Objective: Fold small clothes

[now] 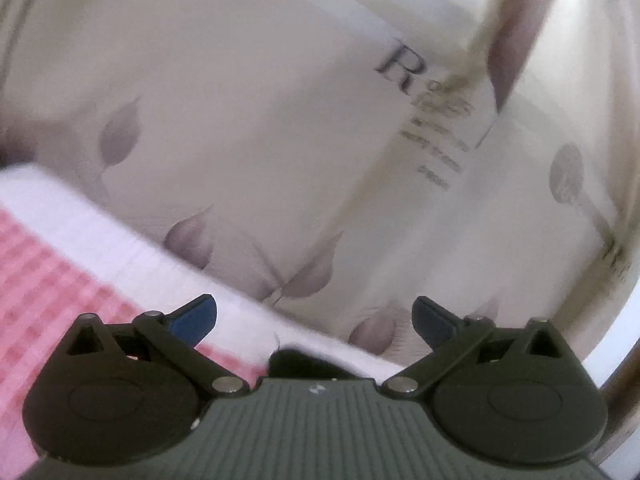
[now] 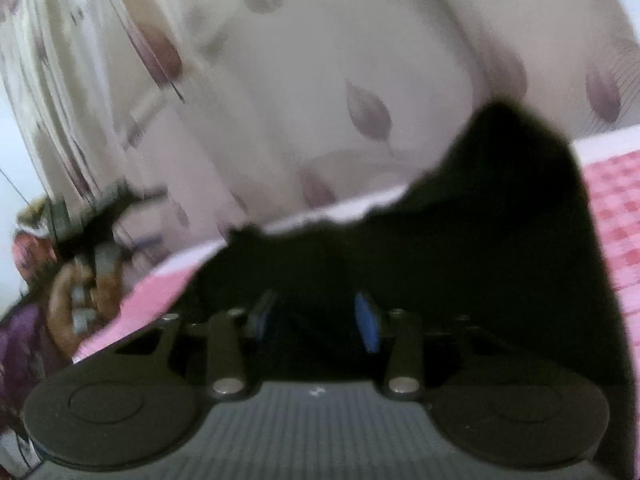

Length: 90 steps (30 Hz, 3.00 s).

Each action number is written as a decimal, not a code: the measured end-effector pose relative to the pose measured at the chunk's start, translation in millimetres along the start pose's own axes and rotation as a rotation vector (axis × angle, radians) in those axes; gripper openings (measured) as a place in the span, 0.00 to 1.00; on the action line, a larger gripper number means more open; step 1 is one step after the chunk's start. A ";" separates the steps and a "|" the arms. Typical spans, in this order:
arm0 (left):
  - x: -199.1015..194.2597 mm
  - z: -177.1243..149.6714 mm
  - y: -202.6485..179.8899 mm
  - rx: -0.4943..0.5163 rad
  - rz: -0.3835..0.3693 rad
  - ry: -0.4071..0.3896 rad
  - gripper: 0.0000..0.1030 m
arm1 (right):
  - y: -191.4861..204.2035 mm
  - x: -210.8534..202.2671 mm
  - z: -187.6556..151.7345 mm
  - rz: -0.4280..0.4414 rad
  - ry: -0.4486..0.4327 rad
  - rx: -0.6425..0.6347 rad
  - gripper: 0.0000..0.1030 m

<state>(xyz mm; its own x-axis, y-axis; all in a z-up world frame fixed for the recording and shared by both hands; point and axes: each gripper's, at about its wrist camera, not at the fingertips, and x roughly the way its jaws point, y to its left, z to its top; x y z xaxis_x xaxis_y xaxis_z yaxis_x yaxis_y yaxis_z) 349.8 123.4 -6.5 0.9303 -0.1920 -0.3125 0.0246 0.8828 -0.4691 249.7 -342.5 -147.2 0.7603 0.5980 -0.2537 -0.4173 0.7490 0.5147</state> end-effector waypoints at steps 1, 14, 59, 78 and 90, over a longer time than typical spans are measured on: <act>-8.6 -6.4 5.0 -0.004 0.005 0.028 0.99 | -0.9 -12.4 0.1 -0.011 -0.039 0.009 0.41; -91.8 -115.4 30.1 0.005 0.059 0.075 1.00 | -71.2 8.5 72.3 -0.393 0.015 -0.044 0.35; -100.1 -111.6 25.4 0.228 -0.044 0.285 0.34 | -63.3 -135.8 8.4 -0.298 0.101 0.036 0.10; -113.2 -110.8 19.4 0.172 -0.055 0.139 0.80 | 67.9 -29.6 -24.1 -0.098 0.262 -0.469 0.12; 12.4 -63.1 -66.0 0.270 -0.153 0.181 0.82 | -48.7 19.2 71.5 -0.349 -0.015 -0.149 0.13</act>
<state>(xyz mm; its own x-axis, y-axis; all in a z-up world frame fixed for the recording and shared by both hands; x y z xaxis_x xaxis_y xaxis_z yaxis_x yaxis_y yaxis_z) 336.7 35.7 -31.5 0.8288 -0.3824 -0.4084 0.2772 0.9147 -0.2940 320.2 -387.9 -118.6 0.8765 0.2959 -0.3799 -0.1989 0.9409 0.2740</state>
